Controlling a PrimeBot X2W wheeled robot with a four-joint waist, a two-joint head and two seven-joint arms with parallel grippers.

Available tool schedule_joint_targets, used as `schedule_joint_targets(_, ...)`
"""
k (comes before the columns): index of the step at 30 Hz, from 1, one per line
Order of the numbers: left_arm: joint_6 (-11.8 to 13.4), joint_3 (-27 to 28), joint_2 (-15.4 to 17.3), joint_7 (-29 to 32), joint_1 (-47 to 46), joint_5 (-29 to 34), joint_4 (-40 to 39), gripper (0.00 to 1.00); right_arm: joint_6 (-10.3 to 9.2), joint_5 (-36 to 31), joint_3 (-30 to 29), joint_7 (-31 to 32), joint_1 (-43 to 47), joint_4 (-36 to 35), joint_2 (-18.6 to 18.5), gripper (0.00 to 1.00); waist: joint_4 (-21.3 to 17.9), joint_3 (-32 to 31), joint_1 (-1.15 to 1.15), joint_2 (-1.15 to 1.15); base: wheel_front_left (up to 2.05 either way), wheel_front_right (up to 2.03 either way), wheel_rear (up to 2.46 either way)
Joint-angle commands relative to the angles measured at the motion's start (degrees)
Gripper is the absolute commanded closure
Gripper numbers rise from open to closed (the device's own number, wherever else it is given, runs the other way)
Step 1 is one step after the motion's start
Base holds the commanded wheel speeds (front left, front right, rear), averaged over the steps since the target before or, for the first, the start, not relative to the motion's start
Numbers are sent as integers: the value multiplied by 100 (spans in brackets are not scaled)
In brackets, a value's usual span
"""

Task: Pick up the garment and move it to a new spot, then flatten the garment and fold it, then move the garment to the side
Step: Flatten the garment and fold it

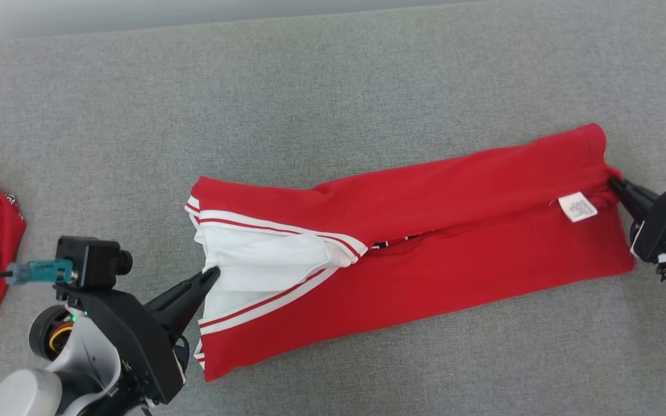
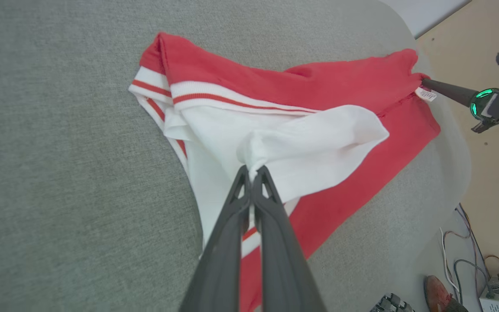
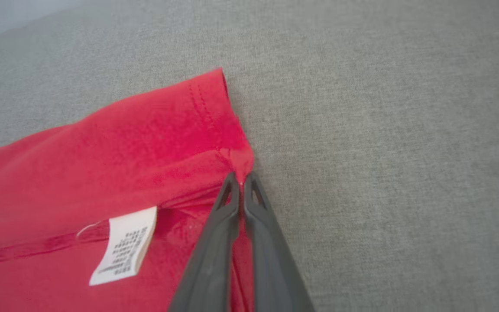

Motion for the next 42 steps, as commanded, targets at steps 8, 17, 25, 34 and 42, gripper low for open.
schedule_joint_targets(8,-66,-96,-59,-269,220,180,291,100,-6,7,94,71,87,78,127,100,-11,61,1,0,0,0,0)
schedule_joint_targets(17,-143,-250,-192,-646,353,367,663,100,-6,57,133,74,163,232,249,100,-26,-28,1,0,0,0,0)
schedule_joint_targets(25,-42,-287,-410,-1130,509,591,970,0,-6,161,98,-89,234,219,335,0,-52,-314,1,0,0,0,0)
schedule_joint_targets(34,232,29,-357,-1712,951,727,842,0,-6,-127,118,-682,322,112,286,0,-110,-782,1,0,0,0,0)
schedule_joint_targets(42,454,418,-484,-2636,1346,940,804,0,-6,-650,172,-1735,540,178,609,0,-151,-1274,1,0,0,0,0)
